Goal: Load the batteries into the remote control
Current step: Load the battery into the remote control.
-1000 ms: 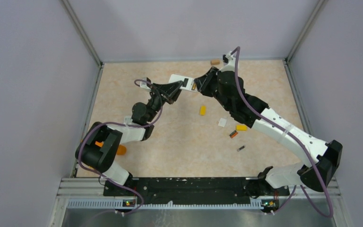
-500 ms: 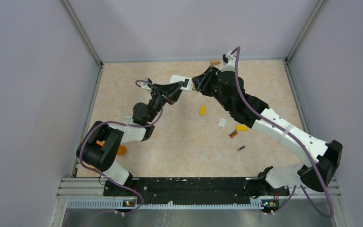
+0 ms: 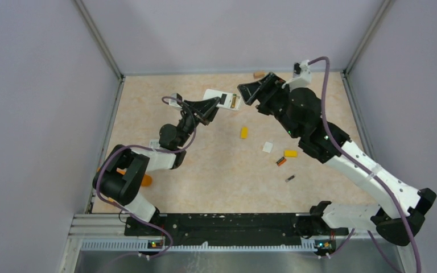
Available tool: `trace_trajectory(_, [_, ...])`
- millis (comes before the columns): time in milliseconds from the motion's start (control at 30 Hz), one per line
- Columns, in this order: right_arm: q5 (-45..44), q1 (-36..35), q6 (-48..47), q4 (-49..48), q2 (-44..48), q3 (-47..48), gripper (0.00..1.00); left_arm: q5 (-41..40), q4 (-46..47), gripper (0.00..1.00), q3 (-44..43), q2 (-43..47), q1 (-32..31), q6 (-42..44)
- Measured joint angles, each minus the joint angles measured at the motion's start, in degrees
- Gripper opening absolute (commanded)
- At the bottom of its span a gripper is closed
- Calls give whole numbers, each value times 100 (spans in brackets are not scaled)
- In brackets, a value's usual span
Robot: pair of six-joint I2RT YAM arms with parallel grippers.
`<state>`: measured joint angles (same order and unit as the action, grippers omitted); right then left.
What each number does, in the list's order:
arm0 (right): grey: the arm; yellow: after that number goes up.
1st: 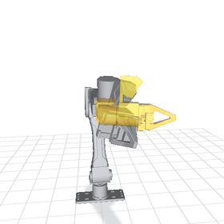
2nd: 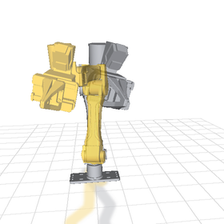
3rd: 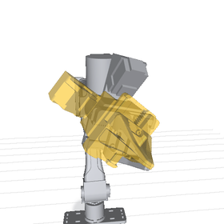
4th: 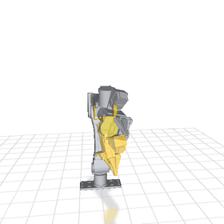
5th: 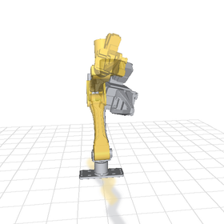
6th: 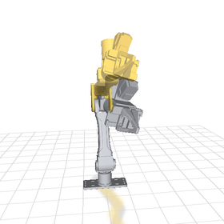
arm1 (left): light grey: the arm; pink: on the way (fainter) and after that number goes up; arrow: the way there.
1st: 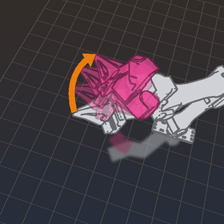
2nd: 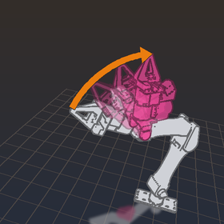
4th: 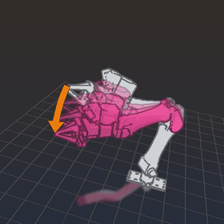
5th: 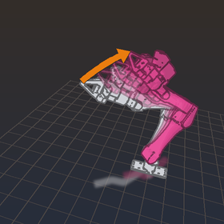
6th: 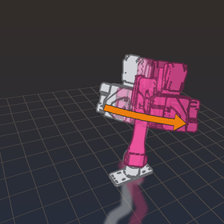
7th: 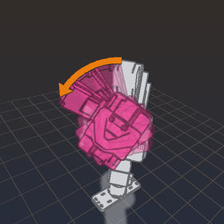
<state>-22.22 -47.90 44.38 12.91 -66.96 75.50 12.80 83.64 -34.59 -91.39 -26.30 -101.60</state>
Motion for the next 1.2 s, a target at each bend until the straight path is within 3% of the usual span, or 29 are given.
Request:
trace_trajectory(200, [72,0,1311,-153,586,-343,79,2,-7,0,-2,44,0,483])
trace_trajectory(567, [505,0,3556,-437,302,-935,79,-42,7,0,-199,337,0,1019])
trace_trajectory(1200, [337,0,4725,-748,-214,-953,80,-199,122,0,-219,9,0,680])
